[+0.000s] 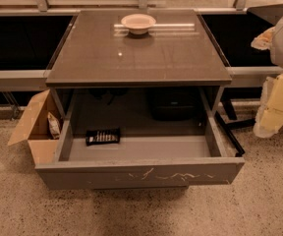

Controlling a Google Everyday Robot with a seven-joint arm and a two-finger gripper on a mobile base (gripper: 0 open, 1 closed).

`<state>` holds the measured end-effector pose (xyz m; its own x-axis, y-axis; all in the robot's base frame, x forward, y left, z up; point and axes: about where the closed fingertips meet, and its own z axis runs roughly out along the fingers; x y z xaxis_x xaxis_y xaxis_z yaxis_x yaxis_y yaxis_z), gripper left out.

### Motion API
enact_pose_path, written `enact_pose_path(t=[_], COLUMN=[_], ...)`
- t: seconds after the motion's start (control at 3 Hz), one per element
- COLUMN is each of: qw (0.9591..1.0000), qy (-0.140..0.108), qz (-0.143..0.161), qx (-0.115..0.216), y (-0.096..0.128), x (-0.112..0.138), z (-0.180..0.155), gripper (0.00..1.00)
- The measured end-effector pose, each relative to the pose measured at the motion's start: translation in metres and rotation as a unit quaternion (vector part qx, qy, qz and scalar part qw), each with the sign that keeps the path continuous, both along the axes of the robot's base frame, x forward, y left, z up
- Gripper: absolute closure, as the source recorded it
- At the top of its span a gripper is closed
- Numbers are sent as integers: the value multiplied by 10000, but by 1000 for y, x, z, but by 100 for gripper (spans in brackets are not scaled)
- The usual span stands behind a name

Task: Pick rxbar chocolate from top drawer and place on counter

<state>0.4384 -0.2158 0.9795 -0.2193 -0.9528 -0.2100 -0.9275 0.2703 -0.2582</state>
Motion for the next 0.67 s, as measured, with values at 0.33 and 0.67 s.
enact_pose_path(t=[0.33, 0.67], qw=[10000, 9973], qy=[-3, -21], qz=[20, 296], qx=[46, 672], y=[2, 27], x=[2, 27], z=[-2, -33], gripper=[0, 0])
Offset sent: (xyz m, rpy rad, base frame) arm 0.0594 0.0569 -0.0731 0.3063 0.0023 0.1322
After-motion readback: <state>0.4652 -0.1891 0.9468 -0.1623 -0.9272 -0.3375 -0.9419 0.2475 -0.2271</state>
